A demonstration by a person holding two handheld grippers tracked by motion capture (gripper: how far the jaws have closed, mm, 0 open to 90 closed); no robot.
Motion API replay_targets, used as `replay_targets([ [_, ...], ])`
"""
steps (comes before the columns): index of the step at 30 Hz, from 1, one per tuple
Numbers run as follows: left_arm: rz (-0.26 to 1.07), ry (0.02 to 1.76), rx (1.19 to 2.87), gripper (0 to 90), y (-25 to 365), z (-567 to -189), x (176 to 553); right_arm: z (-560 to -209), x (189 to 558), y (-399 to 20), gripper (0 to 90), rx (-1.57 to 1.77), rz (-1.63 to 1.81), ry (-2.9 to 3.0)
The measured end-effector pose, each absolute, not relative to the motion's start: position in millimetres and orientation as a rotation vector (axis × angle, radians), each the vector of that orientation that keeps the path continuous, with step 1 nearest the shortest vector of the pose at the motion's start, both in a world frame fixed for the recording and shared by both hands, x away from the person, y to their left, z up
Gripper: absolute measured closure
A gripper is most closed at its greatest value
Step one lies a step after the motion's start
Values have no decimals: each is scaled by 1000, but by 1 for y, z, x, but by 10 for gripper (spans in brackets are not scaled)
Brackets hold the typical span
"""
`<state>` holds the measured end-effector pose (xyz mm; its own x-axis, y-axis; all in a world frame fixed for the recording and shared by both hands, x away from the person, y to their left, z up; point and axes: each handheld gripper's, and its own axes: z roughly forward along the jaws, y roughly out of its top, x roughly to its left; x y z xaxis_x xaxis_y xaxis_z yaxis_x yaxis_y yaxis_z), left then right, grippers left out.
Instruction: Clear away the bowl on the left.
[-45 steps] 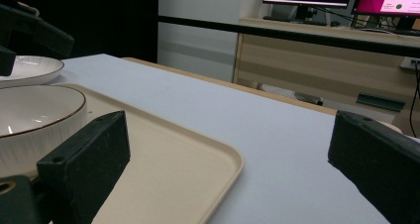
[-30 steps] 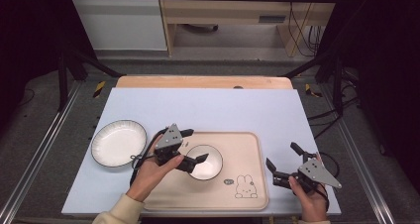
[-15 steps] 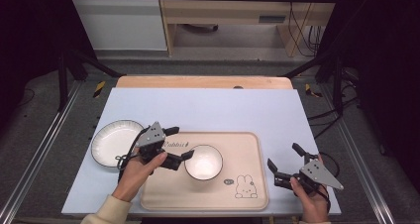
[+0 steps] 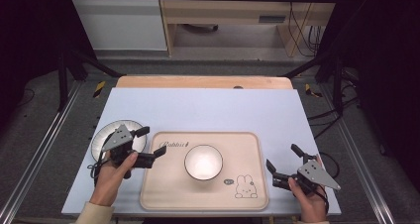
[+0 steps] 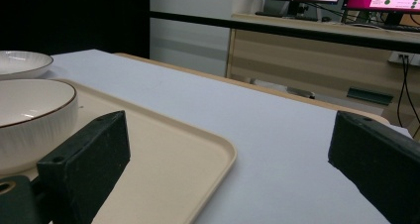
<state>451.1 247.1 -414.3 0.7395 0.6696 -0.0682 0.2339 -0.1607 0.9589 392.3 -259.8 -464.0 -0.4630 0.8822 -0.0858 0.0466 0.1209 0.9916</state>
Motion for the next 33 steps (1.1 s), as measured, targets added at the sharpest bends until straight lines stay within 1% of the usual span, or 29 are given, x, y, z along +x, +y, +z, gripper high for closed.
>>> replay_targets([
  [8, 454, 762, 1689, 51, 264, -418, 441, -463, 391, -260, 28, 912, 1430, 1659],
  [9, 486, 764, 1694, 51, 267, -415, 439, -464, 391, -261, 28, 914, 1434, 1653],
  [14, 507, 759, 1675, 51, 277, -409, 434, -464, 391, -264, 28, 927, 1433, 1645],
  [19, 540, 772, 1637, 50, 298, -402, 423, -464, 390, -265, 27, 926, 1427, 1640],
  [33, 575, 793, 1613, 50, 323, -404, 423, -463, 390, -267, 27, 928, 1433, 1630],
])
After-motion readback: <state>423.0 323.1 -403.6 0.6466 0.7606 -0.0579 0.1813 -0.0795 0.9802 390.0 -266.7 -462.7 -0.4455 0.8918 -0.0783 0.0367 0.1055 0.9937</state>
